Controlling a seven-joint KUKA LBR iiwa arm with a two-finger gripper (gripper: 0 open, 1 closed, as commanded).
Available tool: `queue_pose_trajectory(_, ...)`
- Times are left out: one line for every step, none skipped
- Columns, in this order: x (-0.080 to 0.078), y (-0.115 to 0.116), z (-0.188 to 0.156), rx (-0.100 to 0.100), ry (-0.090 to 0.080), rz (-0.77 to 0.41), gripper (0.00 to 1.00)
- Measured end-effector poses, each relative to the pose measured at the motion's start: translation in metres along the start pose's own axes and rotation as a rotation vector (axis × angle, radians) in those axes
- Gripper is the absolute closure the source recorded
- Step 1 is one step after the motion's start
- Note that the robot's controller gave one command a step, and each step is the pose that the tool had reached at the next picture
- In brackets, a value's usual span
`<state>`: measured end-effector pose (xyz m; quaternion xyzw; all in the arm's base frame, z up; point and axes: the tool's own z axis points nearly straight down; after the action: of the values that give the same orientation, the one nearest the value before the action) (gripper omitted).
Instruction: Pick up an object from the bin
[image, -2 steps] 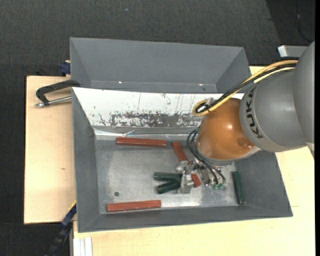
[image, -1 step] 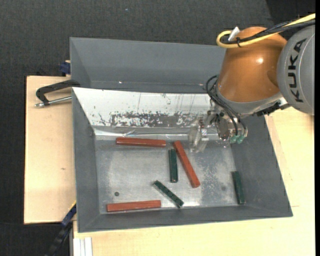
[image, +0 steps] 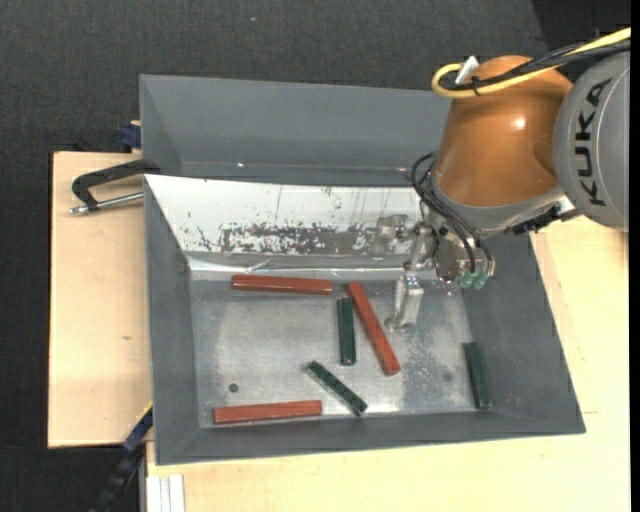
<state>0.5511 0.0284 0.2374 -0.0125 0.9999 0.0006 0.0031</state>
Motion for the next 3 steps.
queue_pose_trajectory(0.000,0.000,0.000,0.000,0.000,0.000,0.00)
queue_pose_trajectory(-0.017,0.012,0.048,0.000,-0.003,-0.062,0.00)
queue_pose_trajectory(-0.024,0.018,0.116,0.000,0.000,-0.131,0.00)
